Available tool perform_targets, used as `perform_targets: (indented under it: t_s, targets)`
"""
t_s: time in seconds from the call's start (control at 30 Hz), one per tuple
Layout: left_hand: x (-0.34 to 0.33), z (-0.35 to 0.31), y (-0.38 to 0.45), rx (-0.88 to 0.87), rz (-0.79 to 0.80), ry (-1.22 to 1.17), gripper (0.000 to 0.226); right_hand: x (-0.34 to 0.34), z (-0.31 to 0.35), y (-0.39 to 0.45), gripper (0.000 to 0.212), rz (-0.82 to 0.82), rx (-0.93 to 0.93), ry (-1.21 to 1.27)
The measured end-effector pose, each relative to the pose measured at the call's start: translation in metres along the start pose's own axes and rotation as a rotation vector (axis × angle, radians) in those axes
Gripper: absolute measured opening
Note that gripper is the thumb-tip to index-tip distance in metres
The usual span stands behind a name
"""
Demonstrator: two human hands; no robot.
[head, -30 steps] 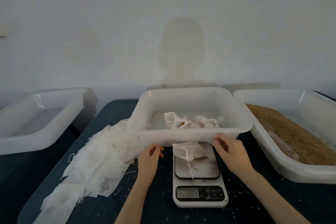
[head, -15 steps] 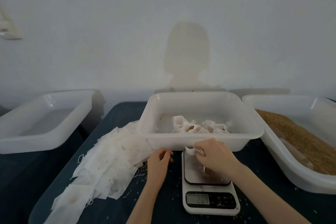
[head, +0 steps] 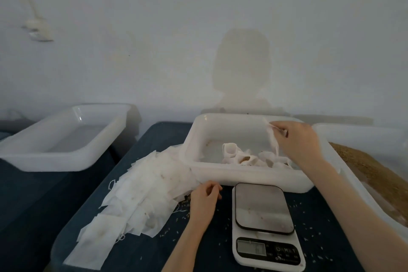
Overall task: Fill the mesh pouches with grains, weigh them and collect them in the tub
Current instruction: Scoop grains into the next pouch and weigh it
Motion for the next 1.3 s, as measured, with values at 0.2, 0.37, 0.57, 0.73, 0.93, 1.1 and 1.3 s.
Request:
perform_targets:
  t_s: [0.2,0.37,0.57,0.73,0.93,1.1,1.3]
  targets:
    - [0.002,0.000,-0.001,0.016,0.000,-0.043,0.020,-0.050,-0.034,-0.012,0.027,0.464,-0.066,-0.390]
    - [0.003,0.000,-0.001,0.023,0.001,-0.045,0.021,-0.055,-0.028,-0.015,0.041,0.794,-0.224,-0.095]
    - [0.003,-0.005,-0.011,-0.099,0.031,0.229,0.017,-0.041,-0.016,-0.016,0.036,0.616,-0.228,0.067]
    - [0.004,-0.017,-0.029,-0.261,-0.063,0.588,0.021,-0.012,0.021,-0.064,0.018,0.336,-0.035,0.282]
    - [0.076,-0.012,-0.021,-0.040,-0.336,0.713,0.019,-0.009,0.021,-0.114,0.012,0.522,0.056,0.108]
    - [0.133,0.011,-0.015,0.185,-0.388,0.954,0.026,-0.022,0.015,-0.124,0.016,0.579,-0.008,0.085]
    - [0.140,0.014,-0.024,0.136,-0.341,0.909,0.022,-0.036,0.027,-0.135,0.024,0.632,0.056,0.143]
Point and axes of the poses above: each hand's wrist, its own y-axis towards the middle knuckle, its own x-axis out of the back of the hand, z = x × y, the point moved 2 cm from there along y, towards the middle knuckle, and after that the axes turned 1 degree about y, right-handed, at the moved point
